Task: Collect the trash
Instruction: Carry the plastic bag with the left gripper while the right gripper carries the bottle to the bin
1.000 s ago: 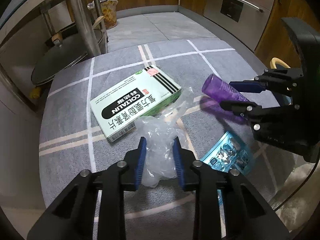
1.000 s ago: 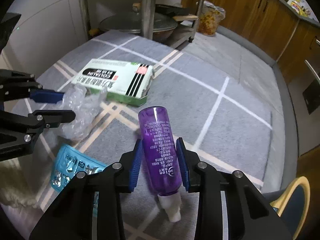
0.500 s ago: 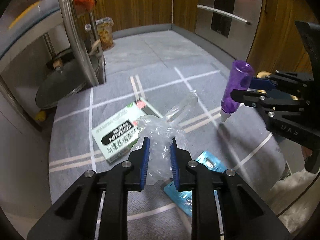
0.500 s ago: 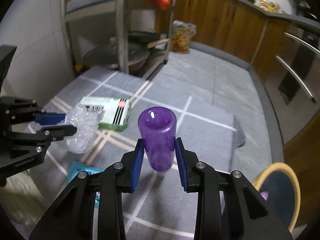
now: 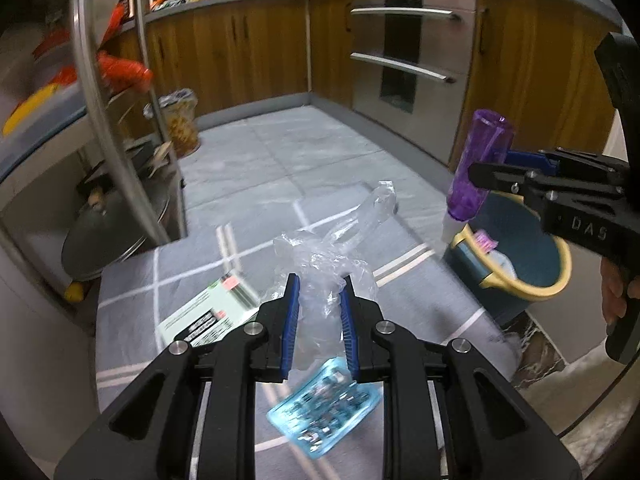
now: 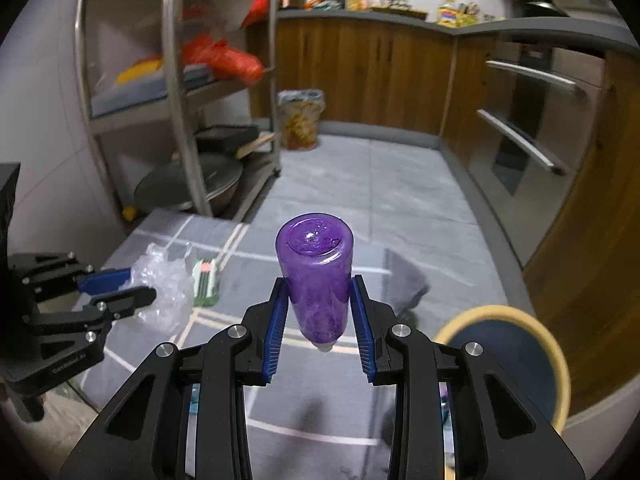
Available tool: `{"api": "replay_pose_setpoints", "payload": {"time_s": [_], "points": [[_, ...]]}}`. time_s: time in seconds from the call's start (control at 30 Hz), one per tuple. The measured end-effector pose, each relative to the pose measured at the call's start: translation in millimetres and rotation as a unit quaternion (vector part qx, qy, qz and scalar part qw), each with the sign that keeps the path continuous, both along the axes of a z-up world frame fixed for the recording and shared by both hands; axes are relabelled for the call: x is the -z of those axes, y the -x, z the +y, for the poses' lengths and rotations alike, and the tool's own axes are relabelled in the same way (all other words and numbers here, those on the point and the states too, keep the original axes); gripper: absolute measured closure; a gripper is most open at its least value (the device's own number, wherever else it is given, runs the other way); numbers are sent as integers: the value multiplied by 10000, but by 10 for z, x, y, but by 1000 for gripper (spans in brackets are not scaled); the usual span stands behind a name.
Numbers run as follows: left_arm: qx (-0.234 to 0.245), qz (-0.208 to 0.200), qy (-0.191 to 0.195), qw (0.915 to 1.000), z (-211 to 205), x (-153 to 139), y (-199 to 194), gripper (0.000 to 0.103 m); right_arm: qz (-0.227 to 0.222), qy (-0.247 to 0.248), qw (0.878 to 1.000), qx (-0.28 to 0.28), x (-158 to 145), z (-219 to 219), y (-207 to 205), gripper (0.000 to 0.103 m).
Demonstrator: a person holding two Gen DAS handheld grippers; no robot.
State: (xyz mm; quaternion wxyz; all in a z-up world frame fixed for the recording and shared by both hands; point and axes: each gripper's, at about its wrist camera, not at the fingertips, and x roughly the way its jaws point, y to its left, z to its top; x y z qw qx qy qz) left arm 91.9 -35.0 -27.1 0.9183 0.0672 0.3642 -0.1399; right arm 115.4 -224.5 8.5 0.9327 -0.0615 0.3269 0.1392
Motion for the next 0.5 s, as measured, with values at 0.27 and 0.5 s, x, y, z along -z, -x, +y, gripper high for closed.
{"api": "replay_pose_setpoints", "payload": {"time_s": [0.27, 0.5], "points": [[326, -134, 20, 9994, -372, -113, -5, 83, -222, -250, 9973, 655, -255, -735, 155, 70], [561, -139, 51, 9983, -731, -116, -45, 83, -258, -266, 9938, 1044, -271, -1288, 273, 70]]}}
